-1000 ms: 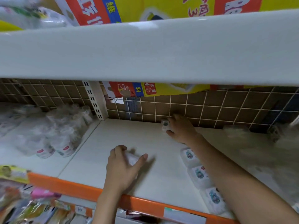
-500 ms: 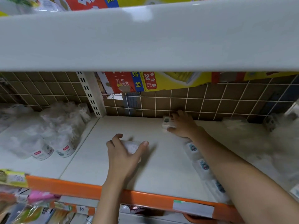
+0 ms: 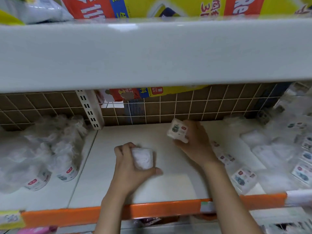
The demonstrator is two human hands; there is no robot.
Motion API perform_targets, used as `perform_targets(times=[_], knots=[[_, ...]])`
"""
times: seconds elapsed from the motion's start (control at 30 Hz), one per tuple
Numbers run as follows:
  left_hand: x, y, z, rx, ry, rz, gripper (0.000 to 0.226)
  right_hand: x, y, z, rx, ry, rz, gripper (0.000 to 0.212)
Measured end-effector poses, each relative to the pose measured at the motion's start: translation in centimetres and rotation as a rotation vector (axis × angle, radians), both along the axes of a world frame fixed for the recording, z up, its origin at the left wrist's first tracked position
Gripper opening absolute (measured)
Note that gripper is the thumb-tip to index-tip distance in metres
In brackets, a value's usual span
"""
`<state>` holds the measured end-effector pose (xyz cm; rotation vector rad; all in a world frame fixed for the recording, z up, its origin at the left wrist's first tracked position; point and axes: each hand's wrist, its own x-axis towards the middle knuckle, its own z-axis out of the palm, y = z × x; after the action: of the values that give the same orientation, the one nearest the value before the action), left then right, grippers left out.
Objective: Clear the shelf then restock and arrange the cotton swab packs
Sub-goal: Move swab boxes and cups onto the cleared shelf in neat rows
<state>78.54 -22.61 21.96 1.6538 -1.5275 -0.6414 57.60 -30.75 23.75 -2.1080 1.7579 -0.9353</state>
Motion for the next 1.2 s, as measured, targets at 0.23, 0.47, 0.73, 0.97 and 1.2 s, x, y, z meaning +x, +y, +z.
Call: perform_targets(times=[0.23, 0.47, 0.73, 0.97, 1.2], knots=[[1.9, 1.0, 0.7, -0.069, 0.037, -0.032, 0.078, 2.6, 6.7, -0.6, -0.028, -0.030, -0.024, 0.068], [2.7, 2.7, 1.1, -0.104, 0.023, -0.067, 0.093, 3.4, 8.2, -0.5, -0.019, -0.032, -0.012, 0.069], [2.3, 4.8, 1.3, -0.239, -0.146, -0.017, 0.065, 3.8, 8.9, -0.4, -0.009, -0.037, 0.069, 0.070], [2.7, 7.0, 3.1, -0.222, -0.196, 0.270, 0.049, 4.8, 9.7, -0.6, -0.008, -0.070, 0.123, 0.070], [8.0, 7.4, 4.3, -0.405, -0.109, 0.219, 0.033, 10.1, 9.5, 0.8, -0.056, -0.090, 0.156, 0.072]])
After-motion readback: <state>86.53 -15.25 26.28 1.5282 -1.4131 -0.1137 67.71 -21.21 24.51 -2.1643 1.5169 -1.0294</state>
